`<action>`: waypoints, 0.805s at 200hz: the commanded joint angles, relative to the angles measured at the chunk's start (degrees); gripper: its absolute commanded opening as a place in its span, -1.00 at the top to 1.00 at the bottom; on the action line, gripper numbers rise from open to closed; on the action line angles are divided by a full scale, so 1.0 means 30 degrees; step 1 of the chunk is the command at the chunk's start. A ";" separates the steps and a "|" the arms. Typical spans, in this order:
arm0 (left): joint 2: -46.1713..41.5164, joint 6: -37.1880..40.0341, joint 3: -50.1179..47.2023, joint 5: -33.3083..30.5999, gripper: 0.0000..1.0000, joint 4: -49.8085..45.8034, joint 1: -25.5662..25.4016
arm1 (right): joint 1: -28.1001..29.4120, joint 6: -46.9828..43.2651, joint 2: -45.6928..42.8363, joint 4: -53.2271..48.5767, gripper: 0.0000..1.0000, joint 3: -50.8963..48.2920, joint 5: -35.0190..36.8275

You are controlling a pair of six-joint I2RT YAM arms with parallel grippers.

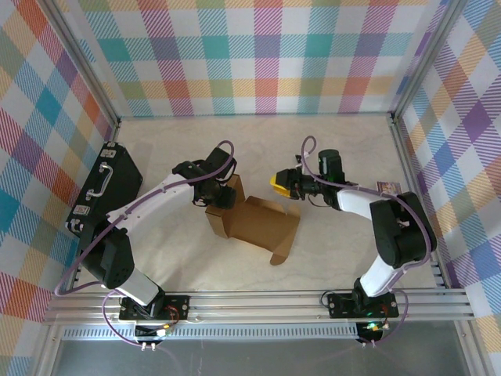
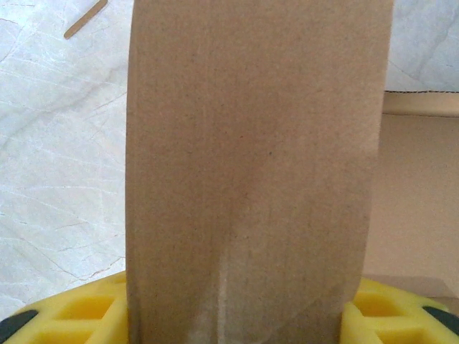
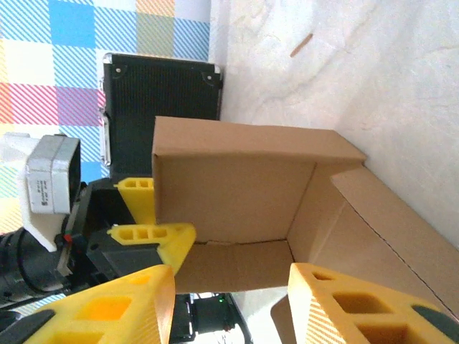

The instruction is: Fold the paper box

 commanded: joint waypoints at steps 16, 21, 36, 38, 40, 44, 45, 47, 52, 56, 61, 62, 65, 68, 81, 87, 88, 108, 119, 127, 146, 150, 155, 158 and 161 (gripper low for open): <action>0.0496 -0.0096 -0.0162 0.0126 0.01 -0.1141 -0.0129 | 0.0016 -0.6225 -0.1701 -0.8845 0.05 0.2047 0.4823; 0.0470 -0.0096 -0.0163 0.0173 0.01 -0.1113 -0.0123 | -0.0079 -0.6966 -0.2030 -0.9750 0.04 0.2000 0.5841; 0.0498 -0.0074 -0.0140 0.0239 0.01 -0.1021 -0.0139 | -0.0486 -0.8247 -0.2727 -1.1332 -0.01 0.1402 0.8516; 0.0535 -0.0068 -0.0117 0.0251 0.01 -0.1023 -0.0132 | -0.0543 -0.8349 -0.2772 -1.1482 -0.01 0.1308 0.8767; 0.0514 -0.0067 -0.0126 0.0262 0.01 -0.1024 -0.0138 | -0.0601 -0.8456 -0.2820 -1.1599 -0.02 0.1249 0.8962; 0.0552 -0.0067 -0.0083 0.0261 0.01 -0.1044 -0.0138 | -0.0704 -0.8665 -0.2871 -1.1788 -0.04 0.1028 0.9170; 0.0554 -0.0052 -0.0097 0.0278 0.01 -0.1048 -0.0139 | -0.0726 -0.8690 -0.2873 -1.1845 -0.04 0.0987 0.9196; 0.0556 -0.0048 -0.0085 0.0290 0.01 -0.1008 -0.0125 | -0.0786 -0.8797 -0.2889 -1.1917 -0.05 0.0912 0.9216; 0.0551 -0.0038 -0.0106 0.0271 0.01 -0.1020 -0.0138 | -0.0878 -0.9007 -0.2833 -1.2156 -0.06 0.0731 0.9244; 0.0556 -0.0037 -0.0095 0.0249 0.01 -0.1049 -0.0129 | -0.0908 -0.9166 -0.2755 -1.2376 -0.07 0.0568 0.9341; 0.0527 -0.0038 -0.0082 0.0236 0.01 -0.1057 -0.0114 | -0.0895 -0.9223 -0.2642 -1.2686 -0.07 0.0418 0.9439; 0.0527 -0.0038 -0.0081 0.0236 0.01 -0.1055 -0.0127 | -0.0895 -0.9204 -0.2612 -1.2734 -0.08 0.0389 0.9448; 0.0527 -0.0037 -0.0081 0.0236 0.01 -0.1039 -0.0138 | -0.0909 -0.9176 -0.2538 -1.2918 -0.08 0.0301 0.9415; 0.0520 -0.0037 -0.0113 0.0251 0.01 -0.1022 -0.0117 | -0.0907 -0.9121 -0.2503 -1.3077 -0.08 0.0195 0.9349; 0.0442 -0.0063 -0.0183 0.0236 0.01 -0.0993 -0.0122 | -0.0872 -0.8677 -0.2760 -1.2632 -0.08 -0.0847 0.8636; 0.0425 -0.0066 -0.0219 0.0236 0.01 -0.0994 -0.0139 | -0.0867 -0.8329 -0.2984 -1.2230 -0.07 -0.1435 0.8470; 0.0432 -0.0066 -0.0209 0.0236 0.01 -0.0994 -0.0139 | -0.0881 -0.8258 -0.3002 -1.2169 -0.07 -0.1534 0.8466; 0.0514 -0.0066 -0.0227 0.0265 0.01 -0.0965 -0.0125 | -0.0865 -0.7722 -0.3343 -1.2715 -0.03 -0.2194 0.8124; 0.0525 -0.0066 -0.0231 0.0253 0.01 -0.0993 -0.0124 | -0.0836 -0.7388 -0.3441 -1.3094 -0.03 -0.2491 0.7956; 0.0528 -0.0066 -0.0226 0.0244 0.01 -0.1009 -0.0125 | -0.0808 -0.6928 -0.3568 -1.2991 -0.02 -0.2868 0.7703; 0.0443 -0.0085 -0.0228 0.0221 0.01 -0.0993 -0.0139 | -0.0657 -0.6088 -0.3695 -1.2892 -0.02 -0.3398 0.6925; 0.0440 -0.0095 -0.0234 0.0208 0.01 -0.0994 -0.0125 | -0.0618 -0.5948 -0.3693 -1.2942 -0.02 -0.3459 0.6869; 0.0461 -0.0094 -0.0235 0.0207 0.01 -0.0994 -0.0130 | -0.0511 -0.5786 -0.3680 -1.2920 -0.02 -0.3492 0.6801; 0.0464 -0.0099 -0.0235 0.0218 0.01 -0.0969 -0.0131 | -0.0451 -0.5702 -0.3678 -1.2861 -0.02 -0.3539 0.6733; 0.0468 -0.0122 -0.0228 0.0234 0.01 -0.0966 -0.0113 | -0.0399 -0.5611 -0.3653 -1.2758 -0.02 -0.3556 0.6626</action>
